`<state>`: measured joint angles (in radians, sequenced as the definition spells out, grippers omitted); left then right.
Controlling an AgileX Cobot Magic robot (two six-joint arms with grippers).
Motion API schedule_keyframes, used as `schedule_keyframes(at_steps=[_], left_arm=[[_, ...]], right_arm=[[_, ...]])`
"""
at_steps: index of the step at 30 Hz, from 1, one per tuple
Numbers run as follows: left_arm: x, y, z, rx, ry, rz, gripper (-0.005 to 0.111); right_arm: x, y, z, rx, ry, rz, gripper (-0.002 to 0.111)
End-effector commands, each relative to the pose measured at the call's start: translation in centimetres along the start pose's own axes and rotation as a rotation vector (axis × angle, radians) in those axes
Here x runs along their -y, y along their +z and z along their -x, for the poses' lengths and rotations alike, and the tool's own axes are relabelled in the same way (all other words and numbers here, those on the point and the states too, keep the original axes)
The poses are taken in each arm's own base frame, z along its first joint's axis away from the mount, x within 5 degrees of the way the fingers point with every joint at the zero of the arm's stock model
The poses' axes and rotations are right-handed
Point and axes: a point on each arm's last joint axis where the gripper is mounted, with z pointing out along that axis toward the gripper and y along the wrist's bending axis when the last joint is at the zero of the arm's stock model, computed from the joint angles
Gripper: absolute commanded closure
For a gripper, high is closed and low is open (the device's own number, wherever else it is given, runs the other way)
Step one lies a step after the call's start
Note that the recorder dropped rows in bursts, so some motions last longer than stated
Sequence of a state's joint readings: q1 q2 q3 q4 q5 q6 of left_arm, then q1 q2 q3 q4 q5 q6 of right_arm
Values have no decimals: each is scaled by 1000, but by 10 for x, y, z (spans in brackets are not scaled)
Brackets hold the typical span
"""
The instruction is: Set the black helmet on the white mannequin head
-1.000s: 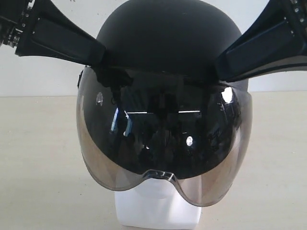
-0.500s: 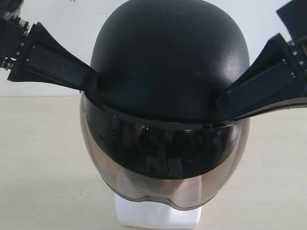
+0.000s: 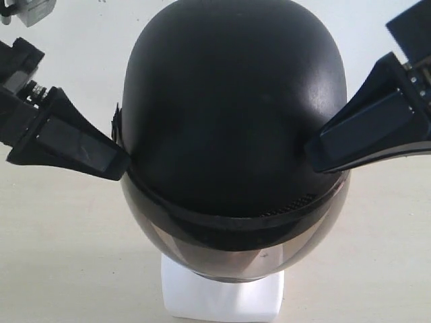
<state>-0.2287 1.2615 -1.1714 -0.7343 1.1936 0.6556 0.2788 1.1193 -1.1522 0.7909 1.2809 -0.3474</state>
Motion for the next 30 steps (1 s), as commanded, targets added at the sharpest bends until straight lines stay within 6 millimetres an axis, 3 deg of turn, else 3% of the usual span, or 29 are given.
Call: schedule_keyframes(at_steps=[1,30], left_arm=[[-10,10,-4,-34,-14,33,102],[14,-18,1,119,58,51,102]], right_arm=[[7,3,5,38,-1,-42,96],[-6,-10,13,128,-32,-26,96]])
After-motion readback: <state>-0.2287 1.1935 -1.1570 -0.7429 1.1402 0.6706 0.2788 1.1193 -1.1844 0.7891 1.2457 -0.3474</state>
